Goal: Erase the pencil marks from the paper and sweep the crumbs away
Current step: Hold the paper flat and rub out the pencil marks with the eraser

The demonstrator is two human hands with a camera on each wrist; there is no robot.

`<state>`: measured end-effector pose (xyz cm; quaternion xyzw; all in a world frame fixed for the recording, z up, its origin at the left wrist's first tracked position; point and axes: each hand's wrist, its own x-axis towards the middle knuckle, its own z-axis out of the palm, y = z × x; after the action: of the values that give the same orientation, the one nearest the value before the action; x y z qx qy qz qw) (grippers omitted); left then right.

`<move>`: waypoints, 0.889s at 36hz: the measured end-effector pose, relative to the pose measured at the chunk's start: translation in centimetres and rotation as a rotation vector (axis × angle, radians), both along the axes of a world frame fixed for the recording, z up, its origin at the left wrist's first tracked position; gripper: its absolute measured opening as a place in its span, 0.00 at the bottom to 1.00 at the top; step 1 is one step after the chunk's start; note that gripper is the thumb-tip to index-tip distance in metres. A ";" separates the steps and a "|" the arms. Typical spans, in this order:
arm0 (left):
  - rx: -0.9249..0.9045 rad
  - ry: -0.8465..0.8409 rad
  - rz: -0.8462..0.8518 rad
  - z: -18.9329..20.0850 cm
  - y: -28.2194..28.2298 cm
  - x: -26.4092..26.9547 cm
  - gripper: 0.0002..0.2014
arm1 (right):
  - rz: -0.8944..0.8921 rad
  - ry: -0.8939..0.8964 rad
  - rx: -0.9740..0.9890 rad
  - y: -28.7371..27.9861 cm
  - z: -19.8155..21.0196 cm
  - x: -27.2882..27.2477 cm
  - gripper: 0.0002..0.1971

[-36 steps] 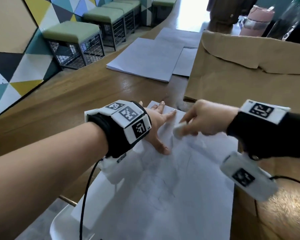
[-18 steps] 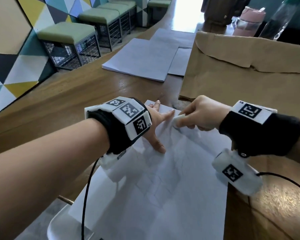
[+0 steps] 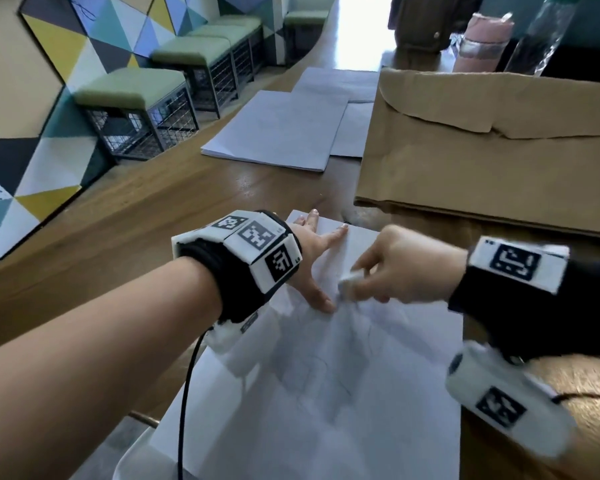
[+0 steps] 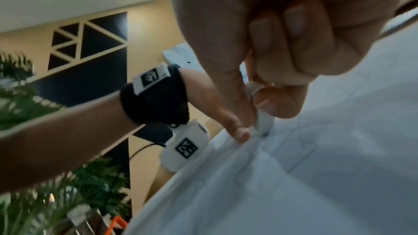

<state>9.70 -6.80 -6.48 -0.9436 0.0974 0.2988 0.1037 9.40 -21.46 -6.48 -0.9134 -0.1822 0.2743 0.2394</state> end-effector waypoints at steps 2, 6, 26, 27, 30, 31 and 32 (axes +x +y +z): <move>0.000 0.002 0.000 0.0 0.0 0.0 0.59 | 0.046 0.055 -0.042 0.0 0.2 -0.3 0.16; -0.012 0.002 0.008 0.1 0.0 -0.2 0.58 | -0.137 -0.029 0.024 0.2 1.0 2.3 0.11; -0.051 -0.029 0.064 -0.3 0.2 -0.2 0.62 | -0.035 -0.052 0.022 0.9 0.9 2.4 0.10; -0.073 -0.028 0.078 -0.2 0.2 -0.2 0.61 | 0.023 -0.034 -0.028 0.6 1.0 2.1 0.10; -0.140 -0.031 0.110 -0.1 0.2 -0.2 0.61 | 0.102 0.006 -0.103 -0.5 1.7 1.9 0.08; -0.156 -0.038 0.116 0.0 0.1 -0.3 0.60 | 0.078 0.014 -0.049 -0.9 1.7 1.9 0.08; -0.173 -0.053 0.121 0.0 0.0 -0.3 0.59 | 0.008 0.028 0.059 -1.3 1.7 2.1 0.09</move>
<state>9.43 -6.75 -6.44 -0.9607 0.0628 0.2702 0.0062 11.52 -22.72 -4.81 -0.9011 -0.1906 0.2827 0.2678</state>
